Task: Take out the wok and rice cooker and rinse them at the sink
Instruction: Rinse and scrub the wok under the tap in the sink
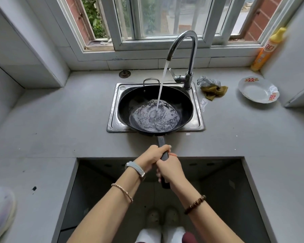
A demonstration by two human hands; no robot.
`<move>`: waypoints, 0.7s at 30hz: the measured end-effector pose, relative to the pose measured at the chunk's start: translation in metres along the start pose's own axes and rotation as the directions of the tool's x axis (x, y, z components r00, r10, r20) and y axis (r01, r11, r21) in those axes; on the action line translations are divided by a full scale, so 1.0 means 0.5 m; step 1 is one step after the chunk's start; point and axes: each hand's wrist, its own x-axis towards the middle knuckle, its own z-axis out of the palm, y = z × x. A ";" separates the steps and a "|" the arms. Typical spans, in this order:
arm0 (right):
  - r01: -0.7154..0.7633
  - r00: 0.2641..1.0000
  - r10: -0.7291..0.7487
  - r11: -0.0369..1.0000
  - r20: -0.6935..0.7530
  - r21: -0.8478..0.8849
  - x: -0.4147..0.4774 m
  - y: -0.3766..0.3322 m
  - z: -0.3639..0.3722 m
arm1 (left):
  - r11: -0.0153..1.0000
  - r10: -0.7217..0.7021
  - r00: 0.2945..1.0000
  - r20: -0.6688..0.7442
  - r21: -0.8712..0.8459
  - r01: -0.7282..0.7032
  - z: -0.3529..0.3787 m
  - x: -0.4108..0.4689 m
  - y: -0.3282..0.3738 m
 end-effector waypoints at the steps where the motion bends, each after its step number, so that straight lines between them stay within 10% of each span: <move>1: -0.017 1.000 0.017 1.000 0.016 0.019 -0.004 -0.007 0.001 | 1.000 -0.005 1.000 -0.006 0.016 0.005 -0.002 -0.003 0.006; 14: -0.042 0.993 0.036 0.998 0.112 0.049 -0.014 -0.029 -0.013 | 0.983 -0.029 0.998 -0.062 0.179 0.039 -0.001 -0.002 0.014; 21: -0.004 0.995 0.014 0.995 0.099 -0.095 -0.014 0.067 -0.026 | 1.000 -0.019 1.000 0.016 -0.004 0.019 0.027 -0.010 -0.076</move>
